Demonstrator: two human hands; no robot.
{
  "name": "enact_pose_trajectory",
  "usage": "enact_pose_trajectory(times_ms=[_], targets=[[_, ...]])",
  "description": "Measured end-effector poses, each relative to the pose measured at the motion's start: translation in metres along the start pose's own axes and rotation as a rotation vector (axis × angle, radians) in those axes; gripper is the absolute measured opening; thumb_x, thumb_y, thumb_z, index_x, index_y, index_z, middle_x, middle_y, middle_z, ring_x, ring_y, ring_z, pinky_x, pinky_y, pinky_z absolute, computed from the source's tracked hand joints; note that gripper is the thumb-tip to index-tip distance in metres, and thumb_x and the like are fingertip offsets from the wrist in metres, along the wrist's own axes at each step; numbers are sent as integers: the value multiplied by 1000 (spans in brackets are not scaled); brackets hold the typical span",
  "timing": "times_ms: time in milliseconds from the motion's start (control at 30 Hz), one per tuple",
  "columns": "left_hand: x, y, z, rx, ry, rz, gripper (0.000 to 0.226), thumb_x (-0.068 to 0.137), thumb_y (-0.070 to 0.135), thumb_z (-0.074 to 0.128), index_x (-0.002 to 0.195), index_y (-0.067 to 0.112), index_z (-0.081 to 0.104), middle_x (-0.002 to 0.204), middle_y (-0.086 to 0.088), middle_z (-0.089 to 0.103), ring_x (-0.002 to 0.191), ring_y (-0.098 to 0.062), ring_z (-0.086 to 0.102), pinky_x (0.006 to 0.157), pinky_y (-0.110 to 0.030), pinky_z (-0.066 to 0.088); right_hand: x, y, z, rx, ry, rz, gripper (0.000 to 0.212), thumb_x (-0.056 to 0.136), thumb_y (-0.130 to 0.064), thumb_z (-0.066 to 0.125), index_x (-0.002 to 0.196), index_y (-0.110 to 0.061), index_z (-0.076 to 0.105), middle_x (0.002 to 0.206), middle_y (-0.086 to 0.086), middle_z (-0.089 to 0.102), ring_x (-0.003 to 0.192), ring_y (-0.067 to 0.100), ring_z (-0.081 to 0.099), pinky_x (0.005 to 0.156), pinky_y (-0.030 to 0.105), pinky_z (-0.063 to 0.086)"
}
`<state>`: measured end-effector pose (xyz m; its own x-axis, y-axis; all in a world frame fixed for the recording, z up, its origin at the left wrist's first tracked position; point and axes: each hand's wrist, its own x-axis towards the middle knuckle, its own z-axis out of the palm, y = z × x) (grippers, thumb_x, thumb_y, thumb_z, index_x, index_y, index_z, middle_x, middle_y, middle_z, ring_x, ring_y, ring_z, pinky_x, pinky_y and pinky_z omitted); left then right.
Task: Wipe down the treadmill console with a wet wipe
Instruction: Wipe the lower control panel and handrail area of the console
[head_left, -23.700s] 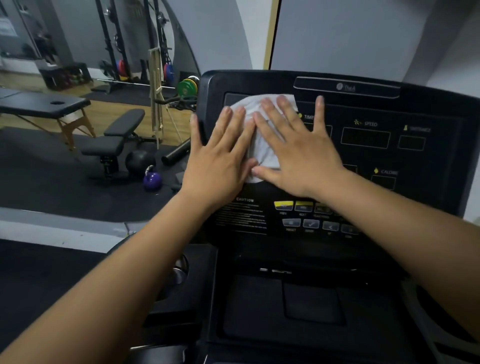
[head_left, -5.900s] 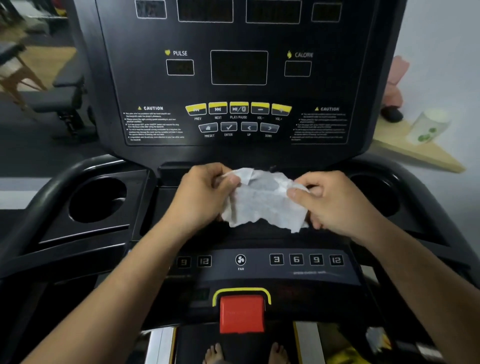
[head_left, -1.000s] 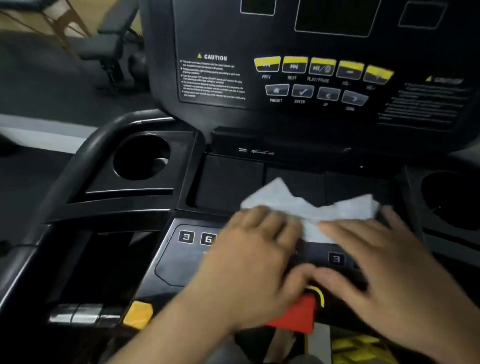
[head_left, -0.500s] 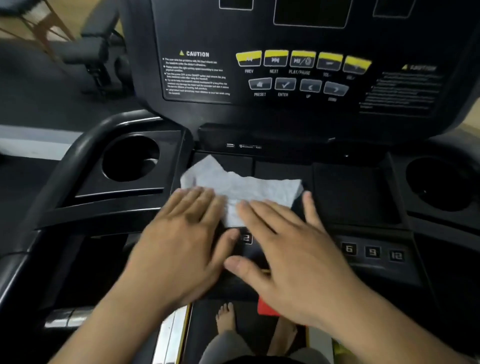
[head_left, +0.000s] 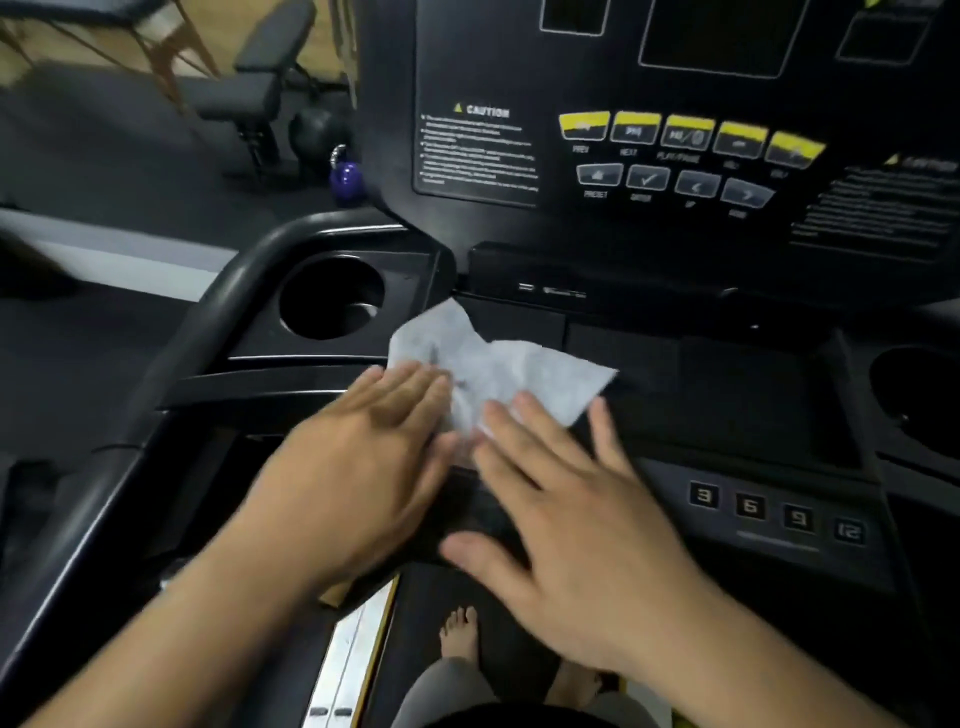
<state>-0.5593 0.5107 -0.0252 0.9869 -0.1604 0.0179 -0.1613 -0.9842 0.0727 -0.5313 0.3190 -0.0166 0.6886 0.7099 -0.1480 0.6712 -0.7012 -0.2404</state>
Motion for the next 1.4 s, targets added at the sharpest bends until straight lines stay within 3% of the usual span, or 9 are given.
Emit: enact_pose_trajectory(times_ms=[100, 267, 367, 533, 733, 967, 1100, 1267, 1400], targets=[[-36, -22, 1, 2, -34, -64, 58, 97, 42, 34, 131, 4, 62, 131, -12, 65, 121, -29, 62, 99, -33, 48, 28, -22, -2, -6, -33, -59, 80, 93, -71, 6, 157, -24, 7, 165, -6, -7, 149, 12, -18, 116, 57, -15], [-66, -15, -4, -190, 103, -85, 52, 100, 44, 31, 131, 16, 62, 143, -4, 56, 141, -22, 43, 107, -34, 44, -14, -23, 4, -118, 9, -102, 74, 96, -69, 19, 133, -20, 60, 149, -2, 48, 142, 16, 36, 109, 58, 15], [-37, -5, 6, -427, 78, -50, 60, 101, 48, 21, 147, 18, 43, 160, -4, 33, 149, -14, 23, 118, -24, 25, -4, -20, 1, -145, 75, -46, 66, 97, -64, 23, 130, -22, 61, 140, -6, 56, 133, 11, 48, 113, 61, 21], [23, -23, 22, -517, -8, -73, 51, 107, 33, 29, 154, 12, 32, 166, -3, 11, 153, -17, 0, 124, -34, 11, 48, -18, 3, -163, -5, 113, 80, 87, -58, -1, 155, -20, 19, 163, -5, 19, 150, 8, 10, 122, 51, 6], [-25, -10, 26, -404, -57, 12, 64, 102, 25, 42, 158, 24, 13, 167, -3, -10, 153, -21, -9, 120, -33, 21, 3, -30, 20, -206, 92, 40, 73, 100, -61, 13, 146, -13, 43, 156, 2, 36, 146, 18, 29, 114, 50, 18], [45, -29, 12, -409, -96, -39, 48, 107, 34, 31, 154, 24, 32, 167, -7, -2, 153, -18, -2, 120, -32, 17, 46, -15, -2, -156, -11, 142, 69, 98, -60, 13, 156, -23, 13, 163, -8, 16, 148, 2, 7, 122, 45, -6], [9, -22, 16, -309, -119, -28, 57, 105, 43, 29, 158, 25, 16, 167, -1, -8, 154, -18, -1, 118, -35, 27, 23, -11, -5, -117, -2, 172, 79, 89, -68, 3, 154, -28, 20, 160, -13, 23, 146, 0, 16, 122, 45, -5], [61, -26, 16, -181, -152, 13, 86, 84, 42, -17, 157, 6, 13, 166, -10, 8, 153, -26, -9, 123, -42, -3, 71, 0, -20, 25, -85, 224, 68, 97, -58, 14, 155, -23, 24, 164, -10, 10, 149, 2, 2, 121, 50, -7], [42, -20, 15, -94, -156, 40, 64, 101, 42, 9, 158, 13, 13, 167, -9, 5, 153, -26, -11, 124, -43, -1, 50, -5, -22, 20, -86, 193, 77, 90, -68, 9, 152, -26, 29, 162, -12, 19, 147, 1, 10, 121, 50, -5]])
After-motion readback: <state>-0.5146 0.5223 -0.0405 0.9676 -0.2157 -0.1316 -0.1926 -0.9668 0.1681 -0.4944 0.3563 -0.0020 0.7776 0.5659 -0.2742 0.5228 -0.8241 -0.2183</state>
